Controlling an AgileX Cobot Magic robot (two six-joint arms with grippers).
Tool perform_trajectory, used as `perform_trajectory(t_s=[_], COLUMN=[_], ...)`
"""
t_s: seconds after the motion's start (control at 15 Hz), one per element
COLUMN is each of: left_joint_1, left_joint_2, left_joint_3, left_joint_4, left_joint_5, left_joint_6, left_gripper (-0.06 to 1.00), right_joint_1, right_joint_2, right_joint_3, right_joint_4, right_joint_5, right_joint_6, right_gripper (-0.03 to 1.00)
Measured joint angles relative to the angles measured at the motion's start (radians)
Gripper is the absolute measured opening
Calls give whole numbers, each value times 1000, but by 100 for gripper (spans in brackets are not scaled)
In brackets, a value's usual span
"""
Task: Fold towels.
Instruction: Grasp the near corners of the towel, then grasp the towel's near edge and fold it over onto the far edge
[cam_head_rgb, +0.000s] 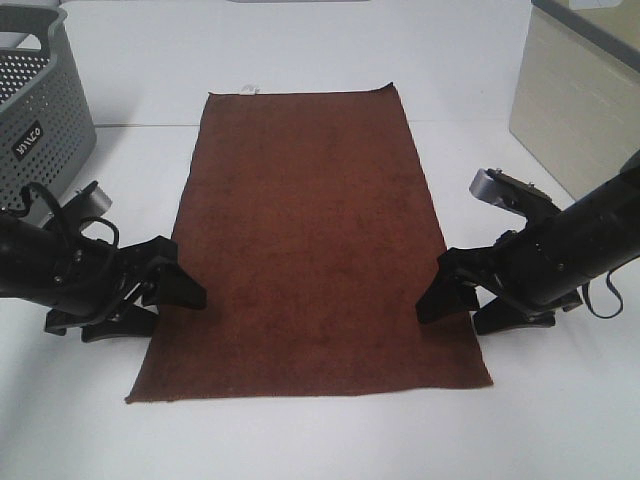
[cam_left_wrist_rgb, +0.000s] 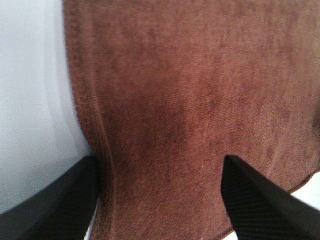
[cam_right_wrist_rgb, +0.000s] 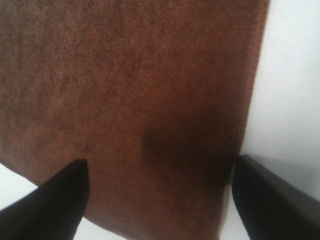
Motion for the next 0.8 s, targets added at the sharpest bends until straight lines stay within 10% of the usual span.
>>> perform_trajectory(t_s=[0.33,0.6,0.8], left_joint_1=[-34,-34,-34], left_joint_2=[35,48,48], left_joint_3=[-44,-45,-45], left_joint_4=[-13,13,56], left_joint_5=[12,-39,-40], left_joint_6=[3,6,12], left_gripper=[61,6,1], right_joint_1=[4,4,4], right_joint_2=[37,53,53], right_joint_3=[-1,-1,-1], right_joint_4=[66,45,46], right_joint_5=[3,-5,-4], right_joint_6=[7,11,40], right_gripper=[52,4,0])
